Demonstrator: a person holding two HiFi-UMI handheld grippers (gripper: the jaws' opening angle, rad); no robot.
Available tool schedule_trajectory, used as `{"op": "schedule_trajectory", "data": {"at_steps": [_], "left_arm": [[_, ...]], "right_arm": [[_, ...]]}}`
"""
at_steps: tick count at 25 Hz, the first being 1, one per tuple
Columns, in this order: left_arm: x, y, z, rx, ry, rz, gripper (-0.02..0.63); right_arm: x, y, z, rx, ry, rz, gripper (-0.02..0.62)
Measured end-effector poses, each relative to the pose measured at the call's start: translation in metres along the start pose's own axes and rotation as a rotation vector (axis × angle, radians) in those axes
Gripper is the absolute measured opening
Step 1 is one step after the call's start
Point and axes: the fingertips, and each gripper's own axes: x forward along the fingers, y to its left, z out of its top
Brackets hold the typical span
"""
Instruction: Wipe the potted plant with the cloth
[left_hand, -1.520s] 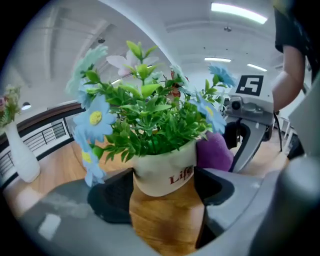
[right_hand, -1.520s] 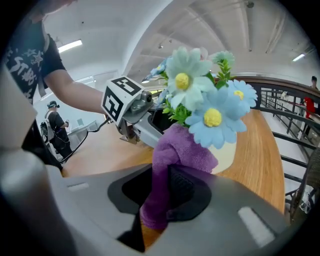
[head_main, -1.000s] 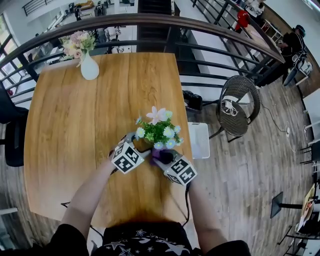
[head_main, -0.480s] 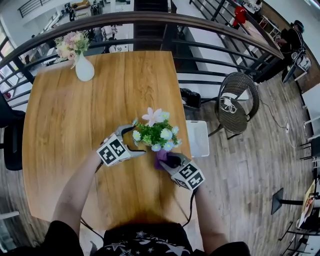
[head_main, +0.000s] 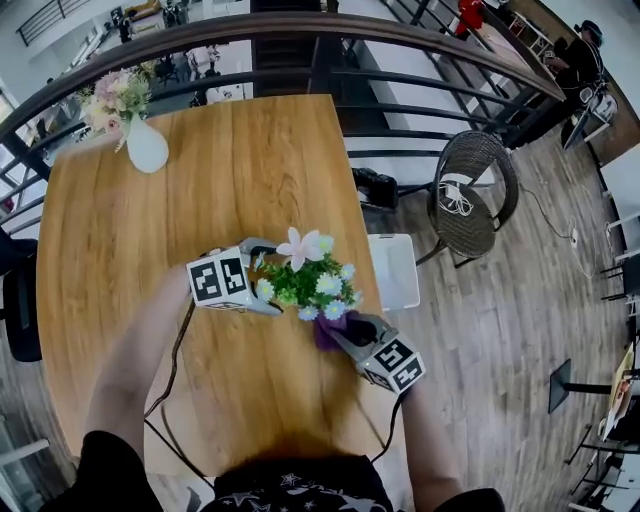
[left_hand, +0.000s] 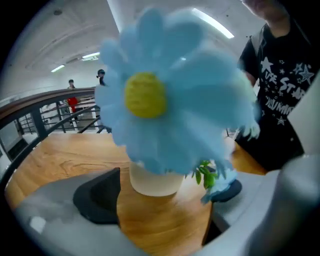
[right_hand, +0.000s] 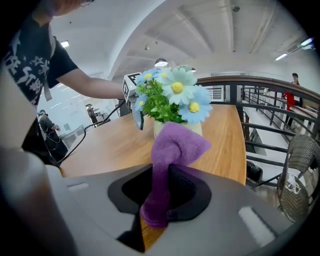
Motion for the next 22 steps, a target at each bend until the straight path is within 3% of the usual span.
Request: {"op": "schedule_trajectory", "data": {"at_steps": [5, 9, 12, 16, 19, 22], "left_arm": [[0.007, 0.003, 0.009, -0.005, -0.040, -0.077, 0.525], [0.016, 0.000, 0.001, -0.036, 0.021, -0.153, 0.525], [0.019, 0.001, 0.004, -0.057, 0.018, -0.190, 0.525], [0.019, 0.008, 0.009, -0.051, -0.003, -0.180, 0.511], [0.019, 0.013, 0.009, -0.050, -0.016, -0.134, 0.425], [0.019, 0.012, 0.009, -0.070, -0.046, -0.101, 0.423]], "right_arm": [[0.003, -0.003, -0.002, 0.012, -0.007, 0.003, 0.083], [0.003, -0.005, -0.002, 0.019, -0.009, 0.002, 0.083], [0.002, -0.006, -0.003, 0.029, -0.014, -0.002, 0.083], [0.003, -0.008, -0.003, 0.033, -0.017, -0.007, 0.083], [0.002, -0.009, -0.004, 0.034, -0.019, -0.013, 0.083], [0.002, -0.010, -0.004, 0.040, -0.024, -0.022, 0.083]]}}
